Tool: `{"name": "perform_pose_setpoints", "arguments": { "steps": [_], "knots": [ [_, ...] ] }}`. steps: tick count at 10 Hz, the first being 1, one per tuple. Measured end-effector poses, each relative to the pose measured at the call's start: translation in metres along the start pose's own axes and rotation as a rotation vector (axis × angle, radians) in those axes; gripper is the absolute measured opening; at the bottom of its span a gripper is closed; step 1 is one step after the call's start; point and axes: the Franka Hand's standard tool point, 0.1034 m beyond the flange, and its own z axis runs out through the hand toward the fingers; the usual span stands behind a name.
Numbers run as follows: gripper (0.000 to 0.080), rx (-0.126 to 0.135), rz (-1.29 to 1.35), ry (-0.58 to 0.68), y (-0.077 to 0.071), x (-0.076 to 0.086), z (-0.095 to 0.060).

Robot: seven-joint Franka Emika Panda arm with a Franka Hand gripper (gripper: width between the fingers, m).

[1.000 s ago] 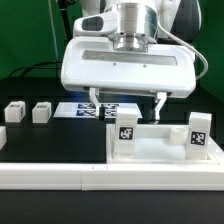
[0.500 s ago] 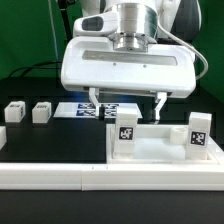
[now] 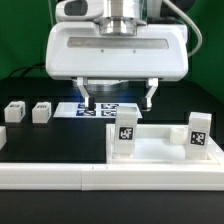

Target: Assemble square table

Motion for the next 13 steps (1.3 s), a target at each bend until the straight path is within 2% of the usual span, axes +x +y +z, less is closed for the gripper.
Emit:
{"name": "perform_pose_setpoints", "arguments": {
  "steps": [1, 3, 5, 6, 8, 10, 13],
  "knots": [
    [0.0649, 0.022, 0.006, -0.059, -0.002, 0.008, -0.003],
    [0.0649, 0.082, 0.015, -0.28, -0.005, 0.01, -0.004],
    [0.0649, 0.112, 0.018, -0.409, -0.003, 0.02, 0.005],
    [0.0649, 0.107, 0.021, -0.402, -0.005, 0.021, 0.01],
    [0.0649, 0.106, 0.018, -0.42, -0.011, 0.012, 0.021],
    [0.0649, 0.107, 0.022, -0.433, -0.017, 0.007, 0.022],
    [0.0649, 0.105, 0.03, -0.431, -0.017, 0.004, 0.024]
  ]
}}
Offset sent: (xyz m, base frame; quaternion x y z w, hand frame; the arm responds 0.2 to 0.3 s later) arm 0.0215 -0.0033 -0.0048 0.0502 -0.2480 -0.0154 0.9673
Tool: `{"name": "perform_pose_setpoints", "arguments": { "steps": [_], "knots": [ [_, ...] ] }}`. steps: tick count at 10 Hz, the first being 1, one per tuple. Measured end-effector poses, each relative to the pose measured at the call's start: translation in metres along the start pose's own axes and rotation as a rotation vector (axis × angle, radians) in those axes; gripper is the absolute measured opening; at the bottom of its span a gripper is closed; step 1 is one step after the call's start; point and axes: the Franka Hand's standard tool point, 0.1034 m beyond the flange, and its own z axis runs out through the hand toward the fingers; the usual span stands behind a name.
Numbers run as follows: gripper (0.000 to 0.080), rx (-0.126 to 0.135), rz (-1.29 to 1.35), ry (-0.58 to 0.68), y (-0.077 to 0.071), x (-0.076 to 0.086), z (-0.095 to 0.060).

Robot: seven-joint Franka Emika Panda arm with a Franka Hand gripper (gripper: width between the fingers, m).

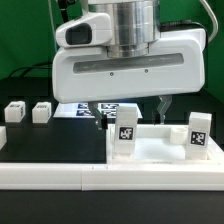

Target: Assemble square table

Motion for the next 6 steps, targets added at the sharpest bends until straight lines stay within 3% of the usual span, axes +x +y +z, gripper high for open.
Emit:
{"name": "perform_pose_setpoints", "arguments": {
  "steps": [1, 2, 3, 6],
  "knots": [
    [0.0526, 0.0, 0.019, 0.0, 0.0, 0.0, 0.0],
    [0.0526, 0.0, 0.017, 0.0, 0.0, 0.0, 0.0],
    [0.0337, -0.001, 0.026, 0.001, 0.0005, 0.0002, -0.0001],
    [0.0299, -0.006, 0.251, 0.003, 0.0072, 0.0001, -0.0002]
  ]
}}
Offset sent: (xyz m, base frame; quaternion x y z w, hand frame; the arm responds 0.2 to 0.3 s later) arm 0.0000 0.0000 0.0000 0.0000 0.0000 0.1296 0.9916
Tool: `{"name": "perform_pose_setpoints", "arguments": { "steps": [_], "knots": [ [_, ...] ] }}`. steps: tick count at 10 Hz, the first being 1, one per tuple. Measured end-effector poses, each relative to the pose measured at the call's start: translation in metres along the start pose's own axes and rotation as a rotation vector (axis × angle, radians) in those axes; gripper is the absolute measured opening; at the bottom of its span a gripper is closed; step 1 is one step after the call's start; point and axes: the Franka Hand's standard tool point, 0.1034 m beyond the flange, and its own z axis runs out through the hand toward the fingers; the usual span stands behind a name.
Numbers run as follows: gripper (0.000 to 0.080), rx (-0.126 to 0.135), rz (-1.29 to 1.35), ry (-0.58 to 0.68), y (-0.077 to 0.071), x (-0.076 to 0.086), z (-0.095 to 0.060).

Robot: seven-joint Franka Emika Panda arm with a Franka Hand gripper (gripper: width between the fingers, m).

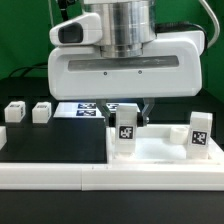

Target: Assemble square table

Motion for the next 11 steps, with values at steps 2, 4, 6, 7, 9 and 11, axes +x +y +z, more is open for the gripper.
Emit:
{"name": "perform_pose_setpoints", "arguments": {
  "steps": [2, 4, 6, 7, 9, 11],
  "knots": [
    [0.0299, 0.0, 0.206, 0.045, 0.003, 0.004, 0.004],
    [0.0298, 0.0, 0.522, 0.081, 0.007, 0.007, 0.004],
    [0.0298, 0.023, 0.837, 0.109, 0.01, 0.007, 0.003],
    [0.0298, 0.046, 1.0, 0.101, 0.011, 0.005, 0.003],
    [0.0298, 0.073, 1.234, 0.087, 0.009, 0.0, 0.003],
    [0.0298, 0.118, 1.4, 0.085, 0.01, -0.004, 0.004]
  ]
}}
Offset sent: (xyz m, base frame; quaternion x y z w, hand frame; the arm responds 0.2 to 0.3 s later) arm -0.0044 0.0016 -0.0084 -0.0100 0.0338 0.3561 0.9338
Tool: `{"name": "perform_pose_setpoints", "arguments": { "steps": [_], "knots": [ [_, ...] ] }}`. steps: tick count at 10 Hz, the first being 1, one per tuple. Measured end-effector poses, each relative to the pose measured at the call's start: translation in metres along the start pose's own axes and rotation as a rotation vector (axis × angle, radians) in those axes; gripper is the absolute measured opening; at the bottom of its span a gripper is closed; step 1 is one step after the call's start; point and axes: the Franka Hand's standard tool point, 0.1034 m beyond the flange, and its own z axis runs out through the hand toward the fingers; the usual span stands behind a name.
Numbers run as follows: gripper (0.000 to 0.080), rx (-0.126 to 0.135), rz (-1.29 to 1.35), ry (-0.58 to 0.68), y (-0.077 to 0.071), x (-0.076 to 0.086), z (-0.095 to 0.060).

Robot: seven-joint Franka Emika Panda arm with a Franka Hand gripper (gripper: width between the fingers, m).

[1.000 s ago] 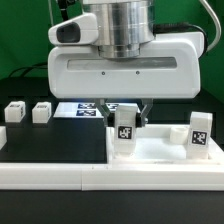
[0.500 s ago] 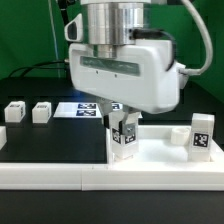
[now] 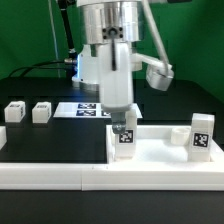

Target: Assemble square table

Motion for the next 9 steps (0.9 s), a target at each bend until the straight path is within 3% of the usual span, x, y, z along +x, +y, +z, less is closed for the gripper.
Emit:
{"name": "perform_pose_setpoints", "arguments": {
  "steps": [1, 3, 4, 5, 9],
  "knots": [
    [0.0298, 0.0, -0.024, 0.0, 0.0, 0.0, 0.001],
    [0.0606, 0.005, -0.247, 0.01, -0.002, -0.008, -0.001],
    [0.0606, 0.03, -0.383, 0.02, -0.002, -0.016, 0.0],
    [0.0641, 0.029, -0.538, 0.022, -0.002, -0.019, 0.0],
    [0.0648, 0.024, -0.867, 0.028, -0.002, -0.016, 0.0]
  ]
}}
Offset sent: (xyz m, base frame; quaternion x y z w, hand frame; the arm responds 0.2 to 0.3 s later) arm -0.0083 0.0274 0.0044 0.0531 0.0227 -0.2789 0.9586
